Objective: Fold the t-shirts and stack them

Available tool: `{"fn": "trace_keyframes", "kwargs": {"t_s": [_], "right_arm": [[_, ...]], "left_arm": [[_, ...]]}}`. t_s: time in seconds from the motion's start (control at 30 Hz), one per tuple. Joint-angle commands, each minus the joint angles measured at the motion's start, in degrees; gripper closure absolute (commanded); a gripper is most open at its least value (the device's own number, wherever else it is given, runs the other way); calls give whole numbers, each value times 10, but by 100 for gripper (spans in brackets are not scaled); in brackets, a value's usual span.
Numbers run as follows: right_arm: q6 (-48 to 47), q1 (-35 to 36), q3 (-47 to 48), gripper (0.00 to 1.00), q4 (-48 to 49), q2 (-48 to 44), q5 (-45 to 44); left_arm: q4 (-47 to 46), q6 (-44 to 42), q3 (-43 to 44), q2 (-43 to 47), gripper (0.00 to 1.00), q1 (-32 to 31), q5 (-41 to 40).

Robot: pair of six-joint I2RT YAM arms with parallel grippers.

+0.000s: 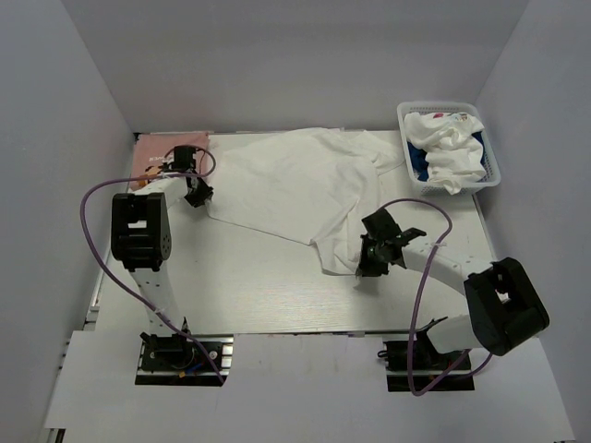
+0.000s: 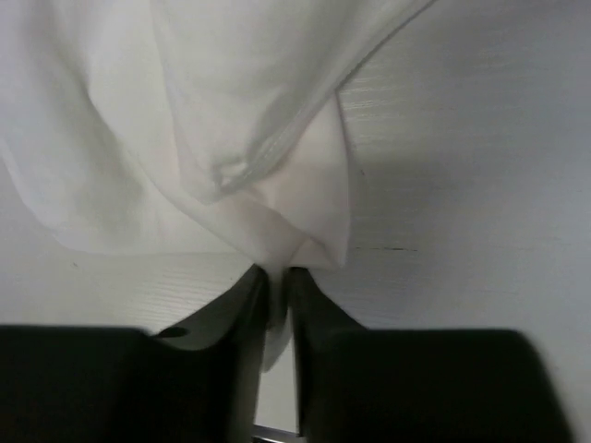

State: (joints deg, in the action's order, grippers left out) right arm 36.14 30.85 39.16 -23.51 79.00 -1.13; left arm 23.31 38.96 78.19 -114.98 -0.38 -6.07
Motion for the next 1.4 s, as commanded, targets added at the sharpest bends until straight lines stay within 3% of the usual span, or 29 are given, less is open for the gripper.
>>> {"fn": "trace_keyframes", "kwargs": {"t_s": [0.0,0.03,0.17,0.37,0.47,0.7,0.93,1.17,1.37], "right_arm": [[38,-5,7,84,19,-8,-12],[37,-8,10,89,13,-17,-19],[15,-11,81,100,-28,-81,-88],[-31,-12,177,100,-85,-212,-243],[-40,-13,214,100,-66,-249,-262],[-85,-12,345,100,-19,-310,-329],[-179,-11,489,100,36,-302,-299],[-306,-11,764,100,-15,-237,-204],[-359,-11,774,100,85,-272,-192]], "left_arm": [[-13,-14,-24,-1,69,-3,48],[-13,-14,-35,19,100,-8,48],[-19,-14,-88,104,100,-8,54],[-12,-9,-125,281,100,-10,42],[-40,-4,-139,373,100,-10,66],[-37,2,-73,496,100,-10,86],[15,-5,54,527,100,-10,98],[41,-16,167,601,100,-10,85],[106,-21,261,640,100,-5,26]]}}
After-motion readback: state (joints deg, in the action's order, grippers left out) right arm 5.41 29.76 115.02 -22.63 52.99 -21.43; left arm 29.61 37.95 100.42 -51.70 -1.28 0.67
